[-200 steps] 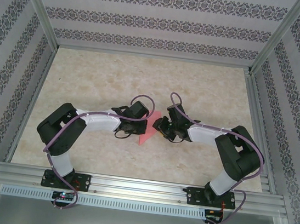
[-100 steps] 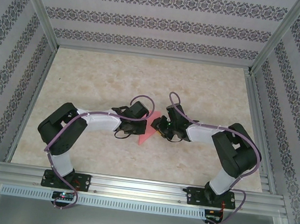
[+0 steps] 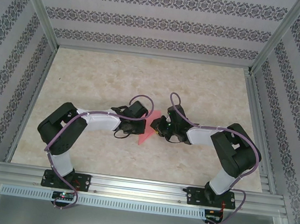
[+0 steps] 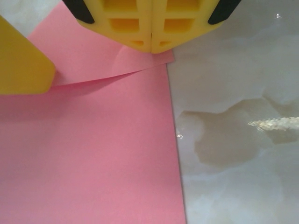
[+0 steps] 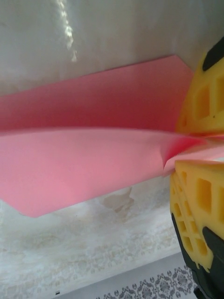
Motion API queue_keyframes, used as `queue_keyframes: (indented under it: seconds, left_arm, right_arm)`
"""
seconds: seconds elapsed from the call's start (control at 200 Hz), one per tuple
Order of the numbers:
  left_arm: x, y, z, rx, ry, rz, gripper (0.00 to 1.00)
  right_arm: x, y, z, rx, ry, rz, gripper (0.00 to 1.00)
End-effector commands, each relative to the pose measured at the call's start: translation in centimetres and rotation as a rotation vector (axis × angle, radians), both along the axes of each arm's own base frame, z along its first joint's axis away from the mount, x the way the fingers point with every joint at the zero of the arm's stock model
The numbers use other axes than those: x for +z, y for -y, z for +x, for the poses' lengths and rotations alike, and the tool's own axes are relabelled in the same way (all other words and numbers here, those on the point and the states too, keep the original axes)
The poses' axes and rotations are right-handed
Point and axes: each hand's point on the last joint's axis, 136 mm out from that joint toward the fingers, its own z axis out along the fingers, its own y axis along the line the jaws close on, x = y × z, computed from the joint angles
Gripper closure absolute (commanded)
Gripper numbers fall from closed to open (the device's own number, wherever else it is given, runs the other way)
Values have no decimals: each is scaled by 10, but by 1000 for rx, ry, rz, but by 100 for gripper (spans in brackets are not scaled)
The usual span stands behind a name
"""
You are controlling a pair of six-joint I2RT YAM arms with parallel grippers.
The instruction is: Fold a paper plane with a square sheet of paper (pick it up from the middle)
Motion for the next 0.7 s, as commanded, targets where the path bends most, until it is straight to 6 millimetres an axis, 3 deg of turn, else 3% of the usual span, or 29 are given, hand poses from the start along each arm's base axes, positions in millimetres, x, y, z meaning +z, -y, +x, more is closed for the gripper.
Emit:
queue_keyframes:
  seconds: [0.0, 0.165, 0.41, 0.694]
  left_arm:
    - [-1, -6, -3, -5, -15, 1, 100]
    - [33, -6, 0, -43, 57, -22, 86]
    - [93, -19, 2, -66, 224, -56, 49]
    - [128, -19, -6, -155, 378, -130, 24]
  right_arm:
    - [-4, 0, 1, 7, 12, -3, 91]
    - [15, 11, 6, -42, 75, -49, 99]
    - [73, 26, 4, -116, 202, -154, 100]
    - [104, 33, -7, -256, 213, -175, 100]
